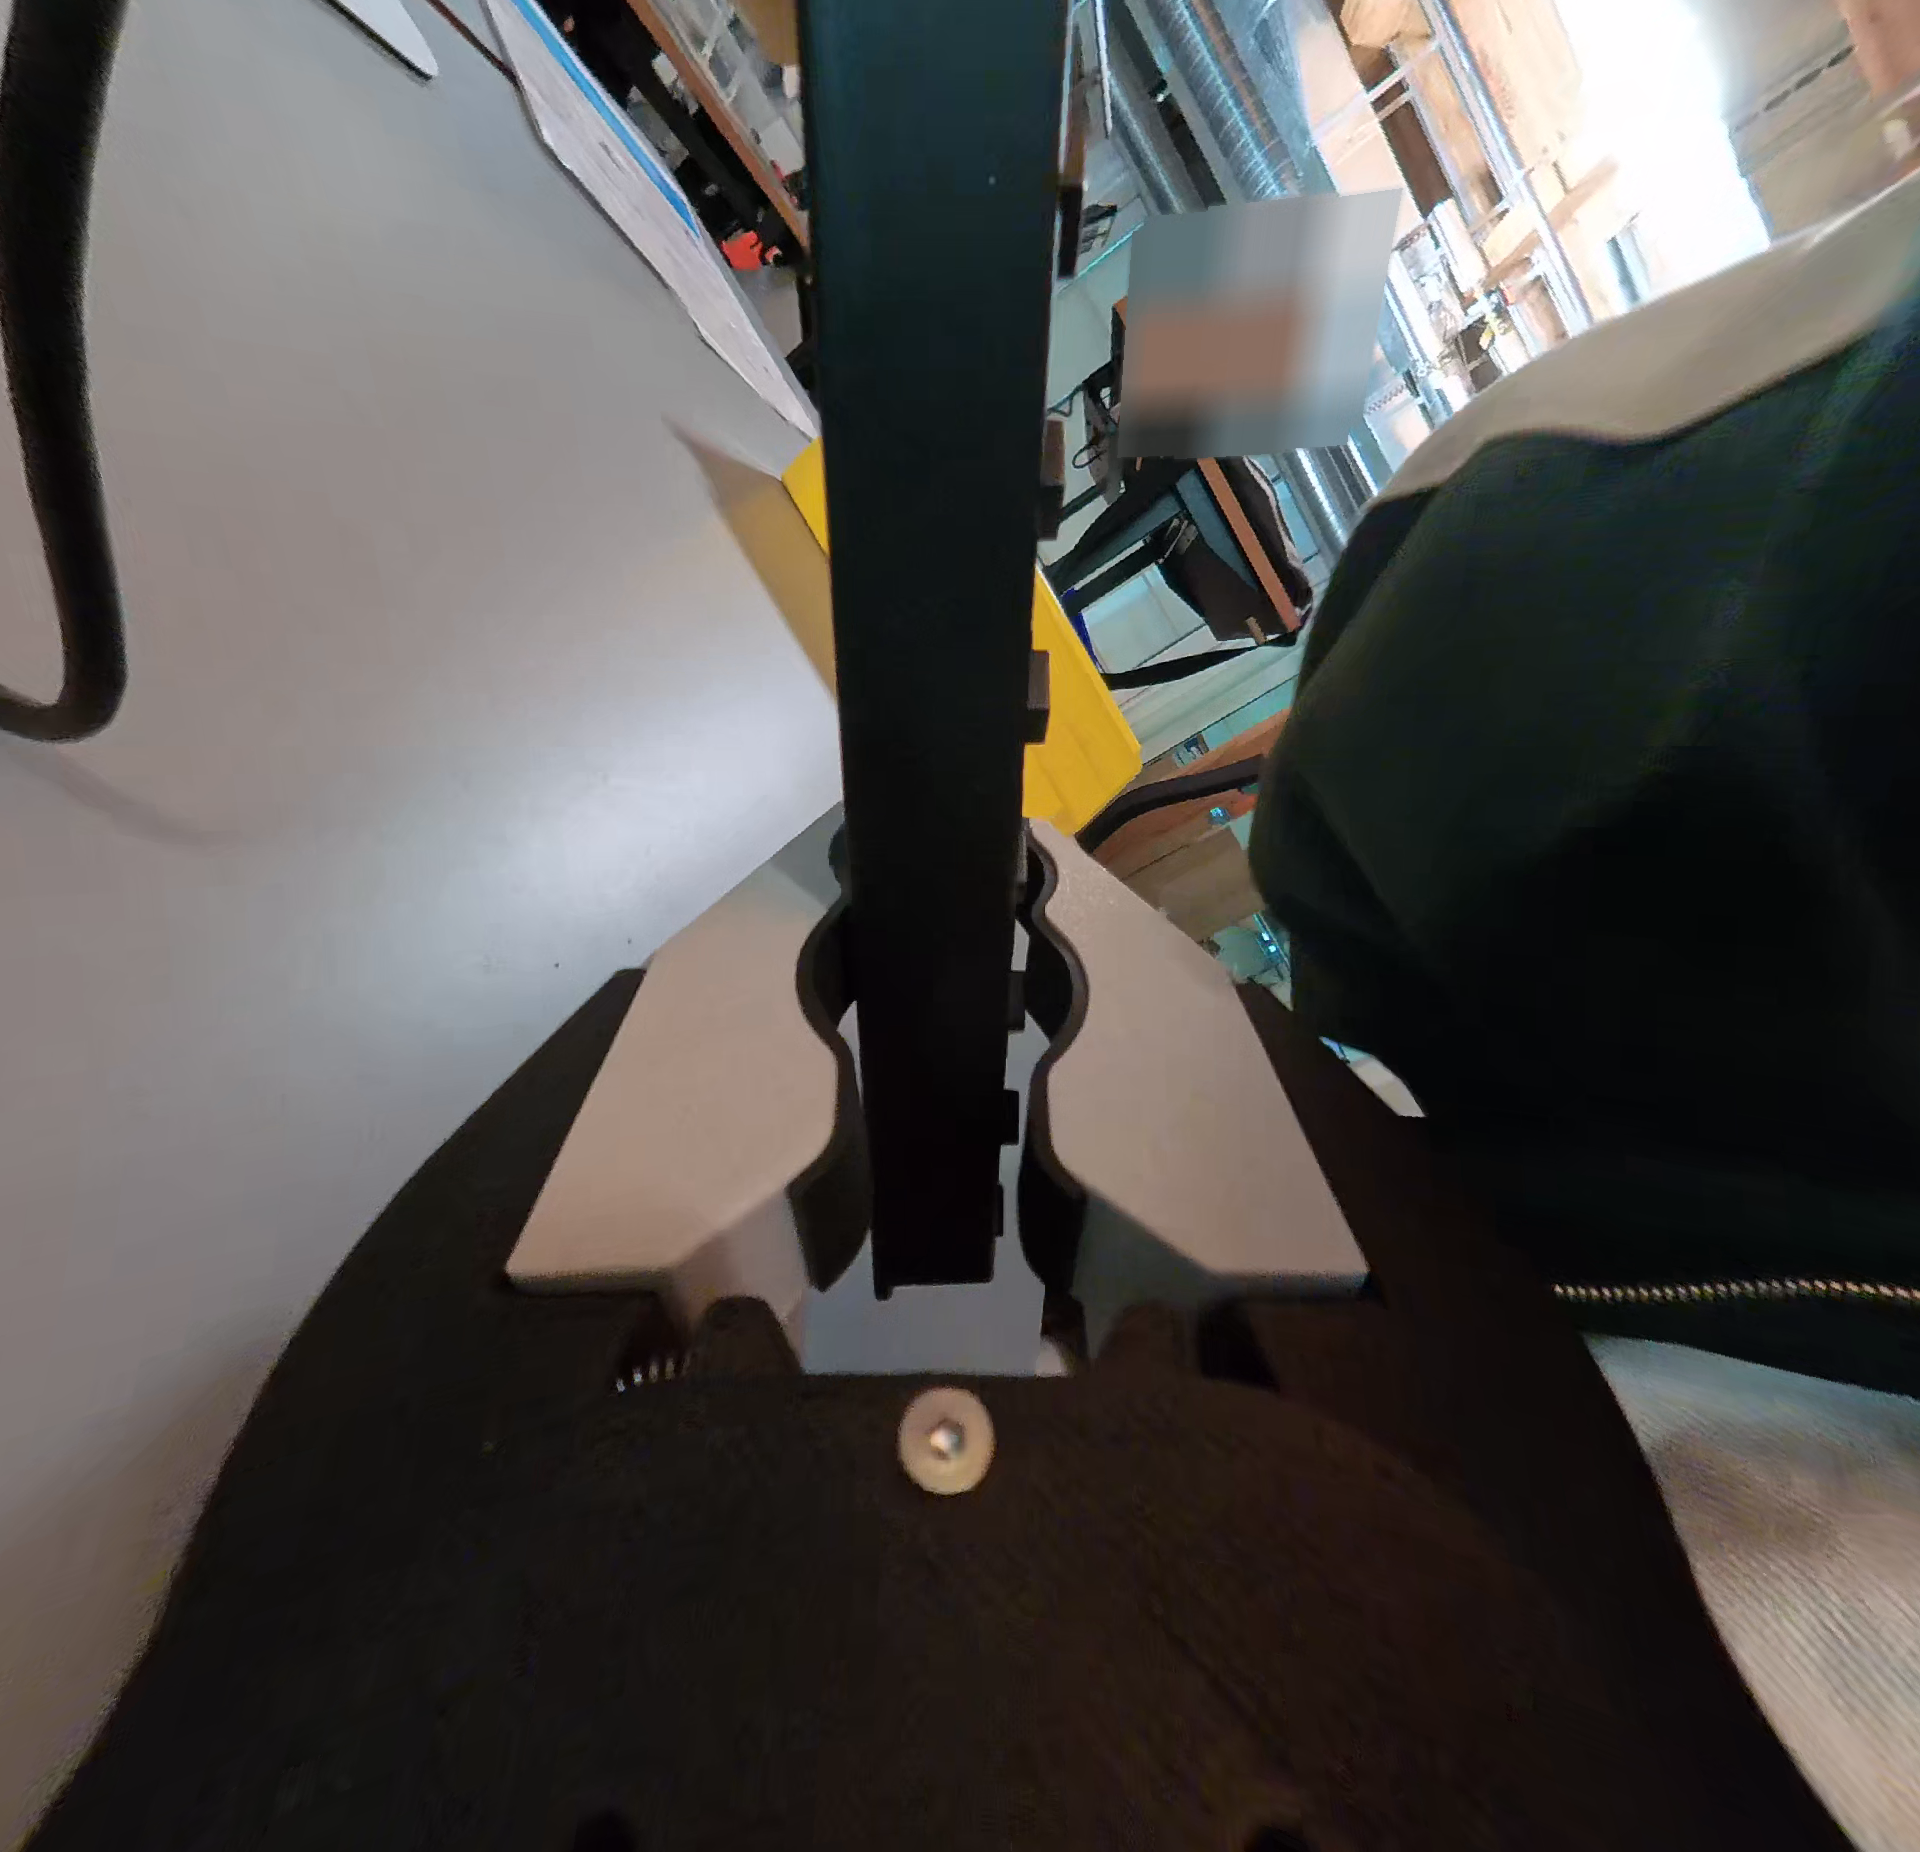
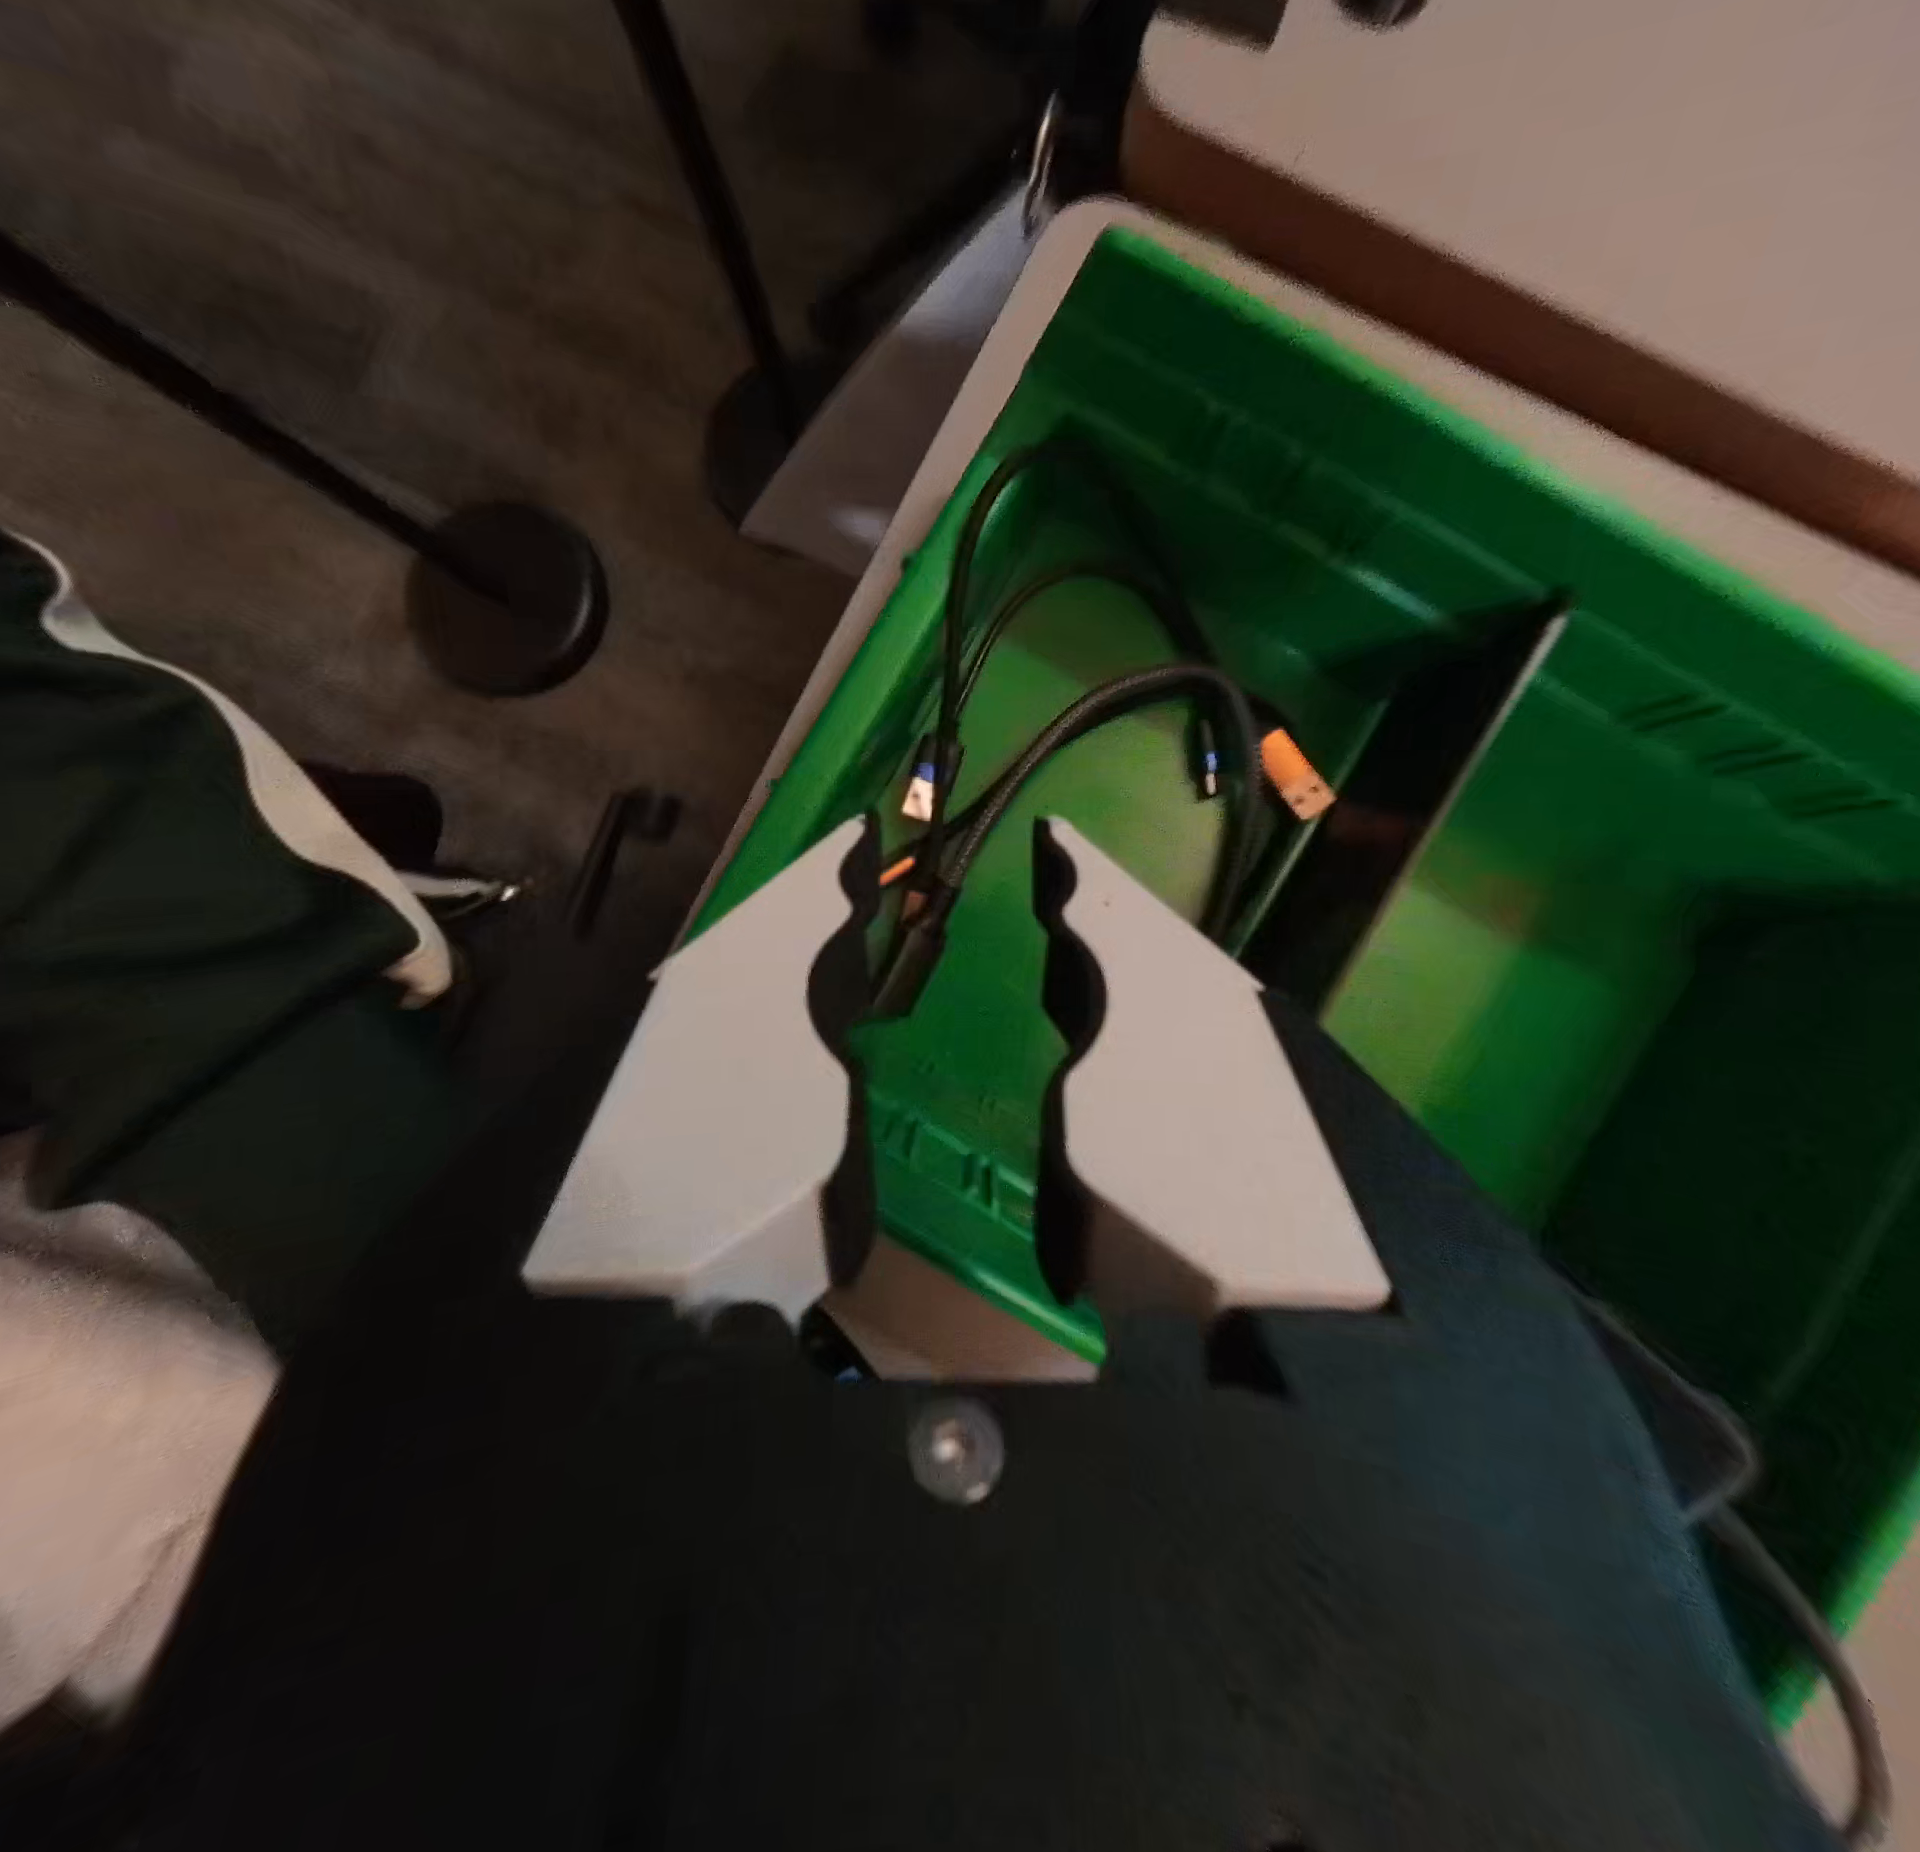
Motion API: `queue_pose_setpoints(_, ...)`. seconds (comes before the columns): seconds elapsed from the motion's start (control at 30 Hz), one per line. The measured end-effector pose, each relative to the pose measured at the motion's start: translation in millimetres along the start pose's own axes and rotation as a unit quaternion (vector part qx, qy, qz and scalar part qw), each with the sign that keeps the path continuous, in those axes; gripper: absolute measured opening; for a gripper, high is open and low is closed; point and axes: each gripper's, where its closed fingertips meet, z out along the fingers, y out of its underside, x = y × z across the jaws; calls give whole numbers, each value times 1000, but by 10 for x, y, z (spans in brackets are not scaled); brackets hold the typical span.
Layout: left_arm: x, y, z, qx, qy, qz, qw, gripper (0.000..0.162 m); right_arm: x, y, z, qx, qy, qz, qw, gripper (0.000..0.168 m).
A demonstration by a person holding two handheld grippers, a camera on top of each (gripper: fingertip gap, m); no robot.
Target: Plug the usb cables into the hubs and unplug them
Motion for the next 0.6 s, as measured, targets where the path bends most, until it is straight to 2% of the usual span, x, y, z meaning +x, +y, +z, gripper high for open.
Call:
queue_pose_setpoints(0.07, -23, 17, 11, -6, -6, -3, 1000, 23, -10, 97, 222, -66, -24, 4, 998, 40)
queue_pose_setpoints(0.17, -28, 31, 20, -11, -6, -5, 1000, 23, -1, 259, 424, -149, -40, -5, 988, 20)
queue_pose_setpoints(0.3, -38, 22, 20, -10, -5, -11, 1000, 23, -164, 445, 604, -222, -117, 49, 967, 15)
queue_pose_setpoints(0.37, -42, 24, 25, -11, -5, -13, 1000, 23, -180, 551, 680, -252, -131, 61, 957, 15)
queue_pose_setpoints(0.4, -42, 25, 25, -12, -5, -12, 1000, 23, -153, 588, 719, -258, -126, 58, 956, 14)
queue_pose_setpoints(0.47, -23, 44, 33, -18, -2, -7, 1000, 23, -97, 617, 764, -254, -115, 41, 959, 0)
queue_pose_setpoints(0.6, -7, 100, 56, -34, -3, 6, 999, 23, 1, 406, 592, -167, -99, 37, 980, 0)
